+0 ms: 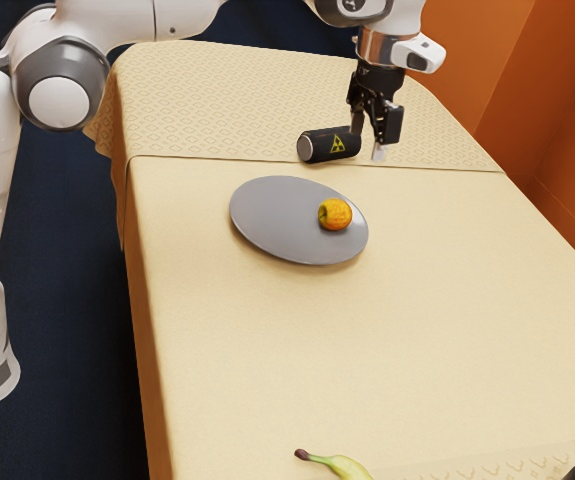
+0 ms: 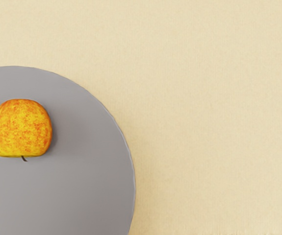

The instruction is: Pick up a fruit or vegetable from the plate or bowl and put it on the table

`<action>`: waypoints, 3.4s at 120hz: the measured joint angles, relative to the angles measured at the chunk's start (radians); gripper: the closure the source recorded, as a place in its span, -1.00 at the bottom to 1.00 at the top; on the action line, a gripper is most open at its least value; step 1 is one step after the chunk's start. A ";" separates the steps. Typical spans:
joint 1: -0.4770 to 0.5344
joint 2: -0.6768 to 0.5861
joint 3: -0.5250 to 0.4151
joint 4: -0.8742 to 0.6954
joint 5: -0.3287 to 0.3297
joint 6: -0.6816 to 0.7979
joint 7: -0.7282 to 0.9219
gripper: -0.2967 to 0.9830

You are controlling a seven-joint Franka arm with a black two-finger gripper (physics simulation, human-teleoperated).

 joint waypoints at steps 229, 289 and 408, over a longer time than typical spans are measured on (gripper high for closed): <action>0.093 0.365 0.158 0.160 -0.009 0.078 -0.182 -0.54; 0.088 0.292 0.154 0.014 -0.049 0.039 -0.203 -0.54; 0.077 0.284 0.101 -0.166 0.029 0.291 -0.222 -0.54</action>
